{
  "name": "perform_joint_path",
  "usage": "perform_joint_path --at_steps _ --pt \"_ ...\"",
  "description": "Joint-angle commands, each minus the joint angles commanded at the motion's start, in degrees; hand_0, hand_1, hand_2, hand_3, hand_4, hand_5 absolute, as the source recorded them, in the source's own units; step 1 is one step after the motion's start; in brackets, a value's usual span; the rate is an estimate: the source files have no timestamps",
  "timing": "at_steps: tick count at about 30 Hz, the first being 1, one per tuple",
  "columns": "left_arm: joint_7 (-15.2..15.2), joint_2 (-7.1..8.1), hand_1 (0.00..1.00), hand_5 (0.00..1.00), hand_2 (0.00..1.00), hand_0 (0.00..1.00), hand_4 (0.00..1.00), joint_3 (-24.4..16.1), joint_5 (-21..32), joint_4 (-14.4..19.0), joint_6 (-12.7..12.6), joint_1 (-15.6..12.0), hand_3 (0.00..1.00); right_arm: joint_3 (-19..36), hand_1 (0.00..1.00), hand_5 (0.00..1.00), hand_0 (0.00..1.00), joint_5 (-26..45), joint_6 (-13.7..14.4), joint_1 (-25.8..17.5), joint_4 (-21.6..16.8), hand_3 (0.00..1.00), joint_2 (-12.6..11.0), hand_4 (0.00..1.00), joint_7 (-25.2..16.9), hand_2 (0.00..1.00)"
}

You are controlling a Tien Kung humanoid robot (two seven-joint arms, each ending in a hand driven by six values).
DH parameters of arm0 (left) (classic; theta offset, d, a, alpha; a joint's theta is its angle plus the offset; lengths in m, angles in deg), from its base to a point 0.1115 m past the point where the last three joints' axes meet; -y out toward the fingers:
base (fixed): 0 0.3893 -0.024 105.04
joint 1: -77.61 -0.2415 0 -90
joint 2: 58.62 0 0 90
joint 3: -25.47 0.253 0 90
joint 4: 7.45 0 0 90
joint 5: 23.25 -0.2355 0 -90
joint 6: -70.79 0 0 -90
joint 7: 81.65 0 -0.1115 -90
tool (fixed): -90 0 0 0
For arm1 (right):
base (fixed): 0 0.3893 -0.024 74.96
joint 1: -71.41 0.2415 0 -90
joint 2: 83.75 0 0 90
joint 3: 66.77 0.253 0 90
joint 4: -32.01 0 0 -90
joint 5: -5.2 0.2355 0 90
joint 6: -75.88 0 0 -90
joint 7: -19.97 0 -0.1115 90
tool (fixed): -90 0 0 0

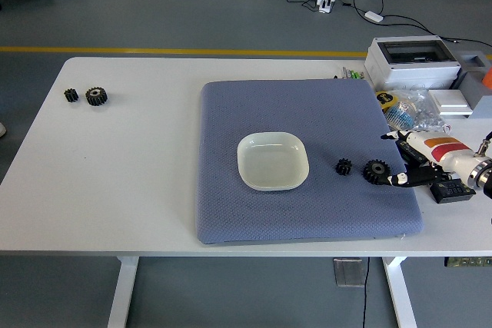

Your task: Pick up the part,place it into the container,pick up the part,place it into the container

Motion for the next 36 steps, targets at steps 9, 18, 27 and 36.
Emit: perform_joint_path --at_steps 9,18,27,36 --pt "0.1 -0.01 0.676 0.569 0.68 0.716 0.603 0.1 0.2 0.0 0.0 0.2 0.569 -2.8 0.788 0.563 0.78 3.0 1.8 1.8 3.0 0.846 2.0 0.998 -1.5 0.826" --pt "0.1 -0.11 0.676 0.568 0.679 0.716 0.603 0.3 0.3 0.0 0.0 0.3 0.569 -5.5 0.712 0.468 0.678 0.9 3.6 3.7 8.0 0.764 3.9 0.998 -0.9 0.763" --pt "0.2 -0.01 0.676 0.569 0.68 0.715 0.603 0.0 0.3 0.0 -0.1 0.2 0.569 -7.5 0.623 0.383 0.538 -0.4 7.5 4.4 10.6 0.676 4.6 0.998 -0.1 0.705" --pt "0.2 -0.04 0.676 0.568 0.679 0.716 0.603 0.0 0.4 0.0 0.0 0.3 0.568 -8.7 0.392 0.23 0.191 -0.8 12.1 4.4 12.8 0.498 5.2 0.864 -0.4 0.496"
